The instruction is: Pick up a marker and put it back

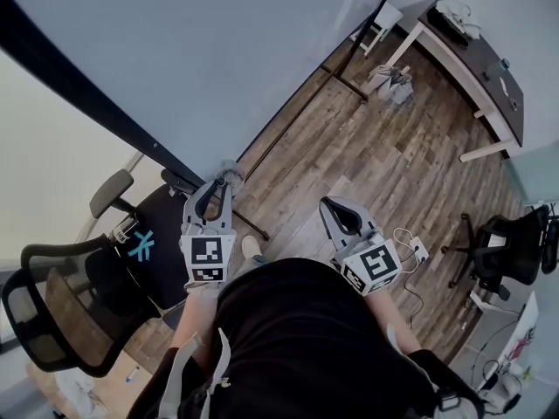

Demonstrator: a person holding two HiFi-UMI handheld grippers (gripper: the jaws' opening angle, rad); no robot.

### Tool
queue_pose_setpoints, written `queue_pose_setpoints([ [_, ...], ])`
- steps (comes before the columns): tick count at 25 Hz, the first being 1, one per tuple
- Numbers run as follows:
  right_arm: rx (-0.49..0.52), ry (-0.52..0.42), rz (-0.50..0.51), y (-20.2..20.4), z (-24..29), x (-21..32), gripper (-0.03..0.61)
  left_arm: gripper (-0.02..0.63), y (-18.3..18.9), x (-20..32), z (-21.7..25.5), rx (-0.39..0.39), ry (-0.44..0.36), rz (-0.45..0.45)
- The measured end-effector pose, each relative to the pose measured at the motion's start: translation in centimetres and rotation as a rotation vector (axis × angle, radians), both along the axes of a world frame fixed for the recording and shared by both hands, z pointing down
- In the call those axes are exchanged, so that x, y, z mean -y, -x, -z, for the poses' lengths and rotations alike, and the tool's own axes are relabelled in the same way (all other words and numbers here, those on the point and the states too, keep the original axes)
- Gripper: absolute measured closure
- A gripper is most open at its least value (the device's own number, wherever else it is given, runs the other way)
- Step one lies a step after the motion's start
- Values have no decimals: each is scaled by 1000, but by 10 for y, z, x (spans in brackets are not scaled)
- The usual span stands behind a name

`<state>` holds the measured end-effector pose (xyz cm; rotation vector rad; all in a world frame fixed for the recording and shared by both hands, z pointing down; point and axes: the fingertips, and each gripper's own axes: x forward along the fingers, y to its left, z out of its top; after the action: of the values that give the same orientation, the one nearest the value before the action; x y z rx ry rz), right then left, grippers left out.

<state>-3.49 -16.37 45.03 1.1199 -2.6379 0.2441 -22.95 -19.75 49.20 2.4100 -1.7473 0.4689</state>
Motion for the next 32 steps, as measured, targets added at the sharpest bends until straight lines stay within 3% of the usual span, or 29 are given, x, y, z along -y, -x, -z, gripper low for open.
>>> queue_pose_setpoints([
  [12,-6,12,0,3,-4,-1,561,538,0,-1,-17,2,28,-6],
  [32,6,0,2,-3,-1,-9,561,512,-3,-4,-1,20,-17,10],
])
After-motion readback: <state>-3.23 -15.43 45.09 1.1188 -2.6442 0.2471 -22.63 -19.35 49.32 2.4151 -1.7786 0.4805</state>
